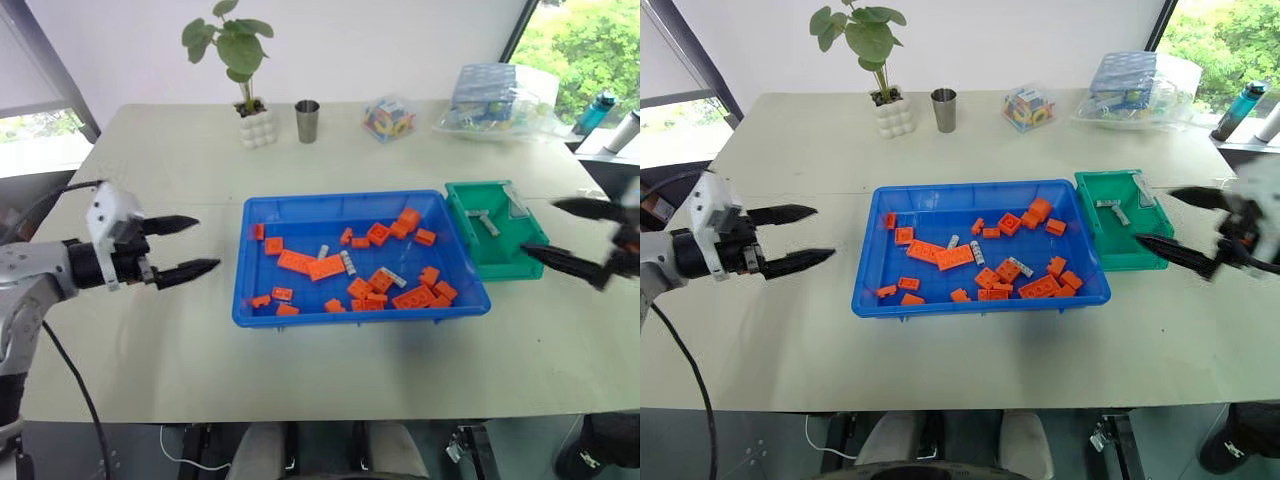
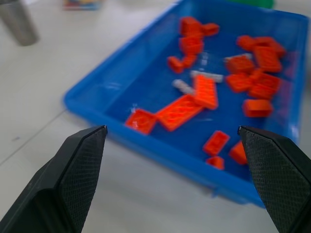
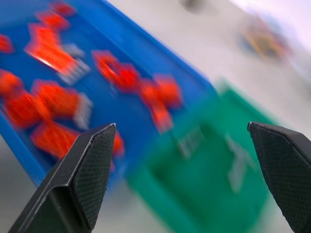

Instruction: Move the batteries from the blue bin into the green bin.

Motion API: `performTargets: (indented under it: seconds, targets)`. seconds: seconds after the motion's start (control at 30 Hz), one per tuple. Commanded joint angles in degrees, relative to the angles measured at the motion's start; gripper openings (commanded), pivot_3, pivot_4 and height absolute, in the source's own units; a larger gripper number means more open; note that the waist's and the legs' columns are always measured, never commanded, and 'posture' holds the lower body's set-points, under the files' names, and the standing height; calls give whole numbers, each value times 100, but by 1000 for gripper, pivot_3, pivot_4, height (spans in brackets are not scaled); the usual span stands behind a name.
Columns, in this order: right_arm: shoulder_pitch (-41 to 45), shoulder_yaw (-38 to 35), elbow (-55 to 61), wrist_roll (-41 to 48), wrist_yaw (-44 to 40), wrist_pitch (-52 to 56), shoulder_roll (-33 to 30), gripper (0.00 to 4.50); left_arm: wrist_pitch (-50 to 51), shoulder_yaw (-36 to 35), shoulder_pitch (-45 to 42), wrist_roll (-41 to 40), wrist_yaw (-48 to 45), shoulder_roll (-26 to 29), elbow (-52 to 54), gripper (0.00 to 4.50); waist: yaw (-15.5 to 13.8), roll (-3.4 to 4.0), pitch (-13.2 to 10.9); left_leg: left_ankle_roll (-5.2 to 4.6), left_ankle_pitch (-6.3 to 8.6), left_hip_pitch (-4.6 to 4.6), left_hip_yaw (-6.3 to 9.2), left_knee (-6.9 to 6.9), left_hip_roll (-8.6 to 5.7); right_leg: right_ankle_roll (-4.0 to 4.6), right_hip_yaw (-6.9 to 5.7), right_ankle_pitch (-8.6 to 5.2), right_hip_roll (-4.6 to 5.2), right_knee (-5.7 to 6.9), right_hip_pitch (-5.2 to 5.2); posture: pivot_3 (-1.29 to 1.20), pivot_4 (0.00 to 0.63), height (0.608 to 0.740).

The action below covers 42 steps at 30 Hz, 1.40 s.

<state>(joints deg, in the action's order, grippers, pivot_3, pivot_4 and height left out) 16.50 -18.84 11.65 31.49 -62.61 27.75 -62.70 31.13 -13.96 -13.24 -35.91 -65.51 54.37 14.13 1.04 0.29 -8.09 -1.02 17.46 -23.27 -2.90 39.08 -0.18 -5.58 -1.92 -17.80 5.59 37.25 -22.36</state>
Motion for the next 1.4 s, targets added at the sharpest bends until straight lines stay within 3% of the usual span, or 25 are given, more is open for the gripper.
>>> performTargets:
  seconds: [0.03,0.1,0.27,0.37,0.47,0.57,0.67,1.4]
  targets:
    - [1202,1416,168,-376,-88,61,475,4456,88,122,-333,-176,-179,111,220,4500,-24,-6,-5,5,-3,-3,2,0,0,0,-1,0,-1,0,-3,0,150,716]
    - [1633,1906,96,-579,-146,58,705,4456,104,185,-427,-173,-213,106,231,4500,-44,-8,-6,9,-5,-10,3,3,-1,0,-1,0,-1,2,-9,0,150,716]
    - [1812,2065,-6,-702,-210,65,778,4456,132,193,-461,-153,-240,93,229,4500,-107,-12,-9,-13,7,-26,8,7,-23,-1,-2,1,13,7,-17,0,150,716]
    - [2954,4142,-1072,-2202,-392,-745,2267,4456,95,445,-491,-164,-352,27,429,4500,89,-37,-19,-20,11,-14,-1,15,-31,-2,-4,2,20,6,-5,0,150,716]
    - [3266,4669,-1772,-2811,-417,-1223,2847,4456,109,480,-475,-178,-347,13,508,4500,150,-47,-24,4,-5,-7,-15,15,-8,-3,-13,2,2,15,-9,0,150,716]
    - [3331,4864,-2168,-3062,-405,-1511,3172,4456,149,488,-475,-205,-294,-2,585,4500,7,-55,-46,9,-8,-25,4,20,-17,0,-17,0,6,92,-55,0,150,716]
    - [3371,4859,-2351,-3149,-487,-1638,3359,4456,208,429,-448,-265,-241,-14,627,4500,-12,-62,-51,6,-6,-29,2,21,-19,-1,-17,1,8,85,-51,0,150,716]
    - [3345,4538,-3544,-3560,-479,-2000,3553,4456,42,498,-523,-155,-283,-101,393,4500,3,-62,-52,10,-9,-25,2,29,-17,-1,-19,1,3,86,-47,0,150,716]
